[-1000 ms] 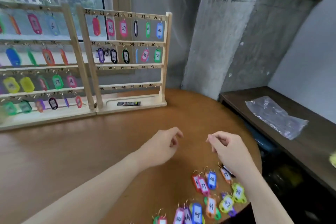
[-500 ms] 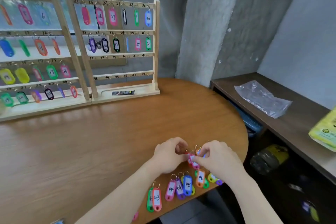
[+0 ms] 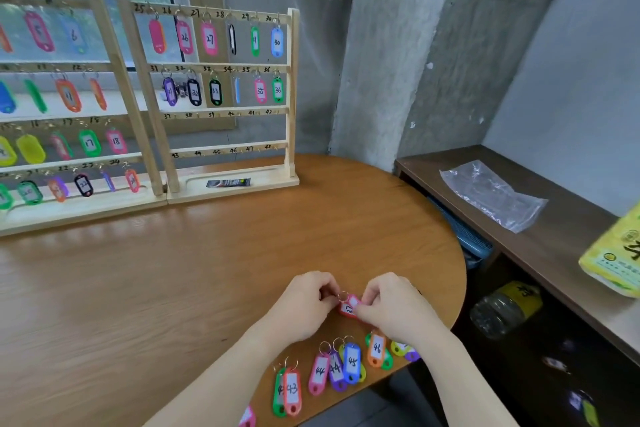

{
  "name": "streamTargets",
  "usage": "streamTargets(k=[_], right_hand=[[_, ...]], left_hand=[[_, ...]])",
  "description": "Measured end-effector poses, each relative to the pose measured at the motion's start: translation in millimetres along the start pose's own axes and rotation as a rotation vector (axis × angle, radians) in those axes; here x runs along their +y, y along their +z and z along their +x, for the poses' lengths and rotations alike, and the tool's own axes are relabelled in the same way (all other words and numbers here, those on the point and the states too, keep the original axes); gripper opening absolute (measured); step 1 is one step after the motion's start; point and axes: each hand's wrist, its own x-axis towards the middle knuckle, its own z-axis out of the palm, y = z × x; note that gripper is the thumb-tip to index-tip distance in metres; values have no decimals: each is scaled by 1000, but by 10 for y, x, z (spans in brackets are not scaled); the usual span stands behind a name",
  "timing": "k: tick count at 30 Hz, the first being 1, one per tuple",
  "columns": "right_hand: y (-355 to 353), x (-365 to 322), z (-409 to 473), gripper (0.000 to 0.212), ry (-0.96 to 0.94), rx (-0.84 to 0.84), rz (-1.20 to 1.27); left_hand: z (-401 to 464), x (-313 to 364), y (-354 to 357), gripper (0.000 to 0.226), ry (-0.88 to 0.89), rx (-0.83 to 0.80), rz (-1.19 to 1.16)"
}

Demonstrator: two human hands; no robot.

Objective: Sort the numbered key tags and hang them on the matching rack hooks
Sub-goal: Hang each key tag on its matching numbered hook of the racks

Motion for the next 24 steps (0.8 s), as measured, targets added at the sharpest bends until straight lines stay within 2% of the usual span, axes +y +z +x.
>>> streamTargets(k=[3, 8, 11, 13, 17, 24], right_hand=[[-58, -83, 13, 34, -67, -27, 109], [-147, -383, 9, 11, -198, -229, 575], [-147, -636, 59, 19, -228, -287, 741], [-115, -818, 147, 18, -230, -322, 790], [-77, -1211, 371, 9, -214, -395, 755], [-157, -1889, 711, 19, -332, -360, 521]], left_hand=[[-61, -49, -76, 9, 20, 49, 27], [-186, -192, -409, 25, -40, 134, -103], [-285, -235, -758, 24, -29, 245, -177], [-344, -264, -1024, 19, -22, 335, -191], [-377, -369, -1556, 15, -74, 469, -224], [-322, -610, -2192, 17, -149, 710, -265]])
